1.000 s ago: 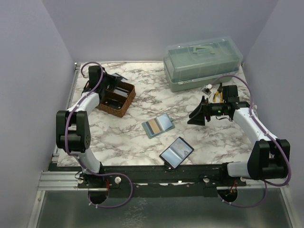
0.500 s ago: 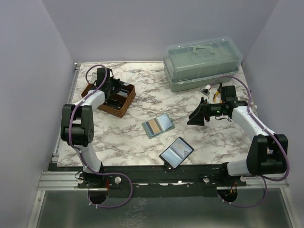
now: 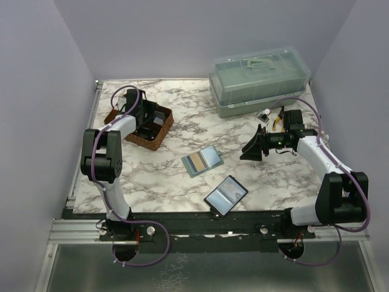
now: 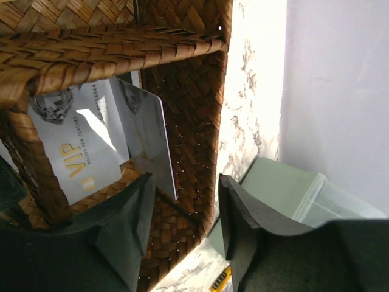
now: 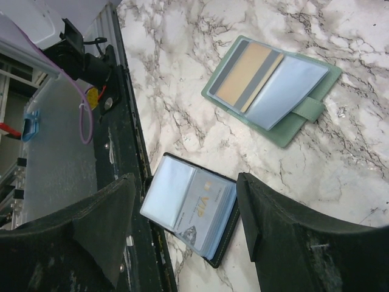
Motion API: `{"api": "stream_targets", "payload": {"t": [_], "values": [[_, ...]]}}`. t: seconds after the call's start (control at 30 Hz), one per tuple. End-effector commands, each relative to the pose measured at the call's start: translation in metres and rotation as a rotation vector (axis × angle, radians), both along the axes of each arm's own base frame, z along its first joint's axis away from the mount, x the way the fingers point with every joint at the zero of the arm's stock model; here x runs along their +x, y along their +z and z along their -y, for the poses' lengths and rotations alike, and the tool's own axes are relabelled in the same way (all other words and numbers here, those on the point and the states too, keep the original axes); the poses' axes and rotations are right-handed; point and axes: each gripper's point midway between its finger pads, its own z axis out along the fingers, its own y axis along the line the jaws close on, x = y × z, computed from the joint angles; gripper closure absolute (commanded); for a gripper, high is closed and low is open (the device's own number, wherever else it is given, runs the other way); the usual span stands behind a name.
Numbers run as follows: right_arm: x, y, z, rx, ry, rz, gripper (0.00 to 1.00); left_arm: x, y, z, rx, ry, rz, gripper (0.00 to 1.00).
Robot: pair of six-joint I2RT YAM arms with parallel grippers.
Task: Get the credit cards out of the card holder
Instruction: Place the credit card in the storage box, then remove the credit card from the card holder.
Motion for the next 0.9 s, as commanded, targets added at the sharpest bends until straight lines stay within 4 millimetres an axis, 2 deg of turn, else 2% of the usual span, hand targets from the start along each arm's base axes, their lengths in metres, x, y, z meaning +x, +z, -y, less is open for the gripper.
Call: {"api": "stream_targets", "payload": {"t": [0.0,0.2,0.3,0.37,0.47,0.57,0.7,0.8,0.87], "values": [[-0.001,0.0,0.001,0.0,0.003,-0.002,0.27,-0.004,0.034,0.0,0.011,0.002,0.054,0.46],[-0.002,0.001,0.001,0.005,0.009,0.002,0.27,-0.031,0.077,-0.006,0.087,-0.037,0.138,0.44],[-0.003,0.001,0.001,0.005,0.01,0.004,0.27,-0.052,0.1,-0.007,0.14,-0.095,0.199,0.4],[-0.004,0.002,0.001,0.009,0.016,0.009,0.27,-0.071,0.112,0.003,0.16,-0.186,0.254,0.38],[-0.008,0.008,0.0,0.027,0.037,0.03,0.27,-0.102,0.131,0.025,0.163,-0.359,0.394,0.34],[-0.013,0.013,-0.001,0.041,0.064,0.072,0.27,-0.143,0.137,0.053,0.1,-0.538,0.508,0.3],[-0.018,0.014,0.0,0.035,0.085,0.152,0.27,-0.202,0.131,0.102,0.063,-0.759,0.569,0.28],[-0.025,0.015,-0.002,0.057,0.119,0.232,0.27,-0.247,0.117,0.141,0.049,-0.9,0.576,0.28],[-0.033,0.013,-0.003,0.077,0.15,0.294,0.27,-0.269,0.108,0.153,0.037,-0.945,0.569,0.28]]}}
